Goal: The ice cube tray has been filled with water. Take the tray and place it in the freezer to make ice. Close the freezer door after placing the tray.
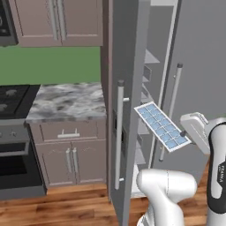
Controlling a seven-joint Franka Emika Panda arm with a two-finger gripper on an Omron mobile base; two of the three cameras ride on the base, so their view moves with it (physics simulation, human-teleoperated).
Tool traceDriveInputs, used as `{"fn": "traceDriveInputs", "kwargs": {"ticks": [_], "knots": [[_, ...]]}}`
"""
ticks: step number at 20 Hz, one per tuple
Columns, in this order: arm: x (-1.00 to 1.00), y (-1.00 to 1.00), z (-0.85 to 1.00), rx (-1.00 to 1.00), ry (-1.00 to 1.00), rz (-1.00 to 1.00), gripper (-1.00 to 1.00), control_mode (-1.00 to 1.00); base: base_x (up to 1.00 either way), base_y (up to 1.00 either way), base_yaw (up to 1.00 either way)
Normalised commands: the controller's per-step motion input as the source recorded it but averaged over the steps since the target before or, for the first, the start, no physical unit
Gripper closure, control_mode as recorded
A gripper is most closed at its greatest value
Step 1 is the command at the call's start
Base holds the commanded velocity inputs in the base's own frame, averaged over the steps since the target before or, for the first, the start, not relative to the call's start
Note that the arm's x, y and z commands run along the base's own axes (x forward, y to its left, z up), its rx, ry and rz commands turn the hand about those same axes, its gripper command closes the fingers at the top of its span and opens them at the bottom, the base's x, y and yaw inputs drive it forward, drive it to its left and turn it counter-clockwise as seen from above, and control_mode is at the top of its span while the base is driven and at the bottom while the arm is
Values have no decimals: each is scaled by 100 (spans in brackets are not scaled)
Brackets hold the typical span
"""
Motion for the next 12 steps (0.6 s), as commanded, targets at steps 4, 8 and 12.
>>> {"fn": "traceDriveInputs", "kwargs": {"ticks": [4,8,12], "knots": [[0,0,0,0,0,0,100,100,15,-28,4],[0,0,0,0,0,0,100,100,4,-34,3],[0,0,0,0,0,0,100,100,0,-74,0]]}}
